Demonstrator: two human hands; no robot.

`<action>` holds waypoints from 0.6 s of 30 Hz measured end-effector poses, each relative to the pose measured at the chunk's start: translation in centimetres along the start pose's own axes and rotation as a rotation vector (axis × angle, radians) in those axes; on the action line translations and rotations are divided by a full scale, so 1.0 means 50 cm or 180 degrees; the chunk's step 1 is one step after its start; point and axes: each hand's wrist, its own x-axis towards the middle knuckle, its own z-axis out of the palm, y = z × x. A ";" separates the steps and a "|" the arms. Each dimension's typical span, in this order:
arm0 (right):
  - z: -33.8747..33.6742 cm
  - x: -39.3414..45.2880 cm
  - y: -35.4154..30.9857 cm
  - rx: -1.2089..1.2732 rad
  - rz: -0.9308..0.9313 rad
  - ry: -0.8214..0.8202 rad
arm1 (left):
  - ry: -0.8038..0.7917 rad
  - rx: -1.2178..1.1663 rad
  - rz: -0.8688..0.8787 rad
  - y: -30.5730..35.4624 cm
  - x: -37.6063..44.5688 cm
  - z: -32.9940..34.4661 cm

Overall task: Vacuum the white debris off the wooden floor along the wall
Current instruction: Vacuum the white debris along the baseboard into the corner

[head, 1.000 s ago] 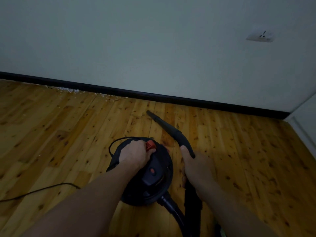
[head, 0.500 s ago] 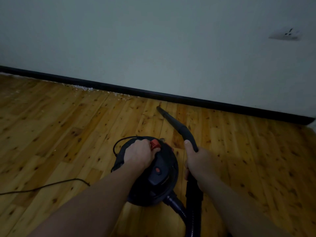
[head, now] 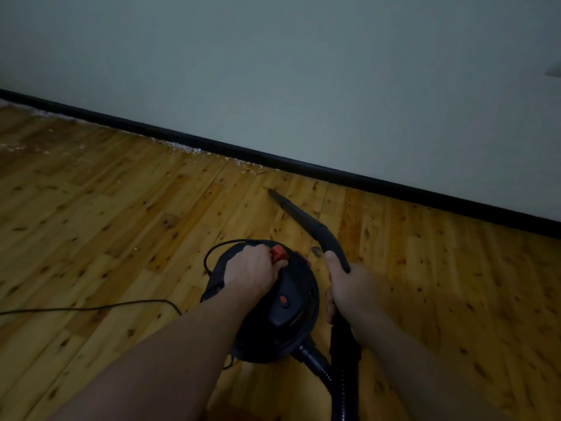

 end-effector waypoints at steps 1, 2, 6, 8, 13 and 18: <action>0.009 -0.003 -0.003 -0.0011 -0.0025 -0.0067 | 0.0011 -0.0011 -0.0018 -0.007 0.000 -0.001; 0.018 -0.007 -0.006 -0.0045 -0.0046 -0.0142 | 0.0018 -0.0019 -0.0037 -0.013 0.000 -0.002; 0.051 -0.017 -0.011 -0.0319 -0.0119 -0.0434 | 0.0038 -0.0012 -0.0136 -0.038 0.000 -0.005; 0.068 -0.020 -0.016 -0.0269 -0.0109 -0.0552 | 0.0026 -0.0013 -0.0185 -0.053 0.001 -0.009; 0.105 -0.026 -0.029 -0.0202 -0.0111 -0.0797 | 0.0047 -0.0016 -0.0306 -0.090 -0.003 -0.018; 0.132 -0.024 -0.043 -0.0197 -0.0085 -0.1050 | 0.0062 -0.0071 -0.0317 -0.126 -0.004 -0.024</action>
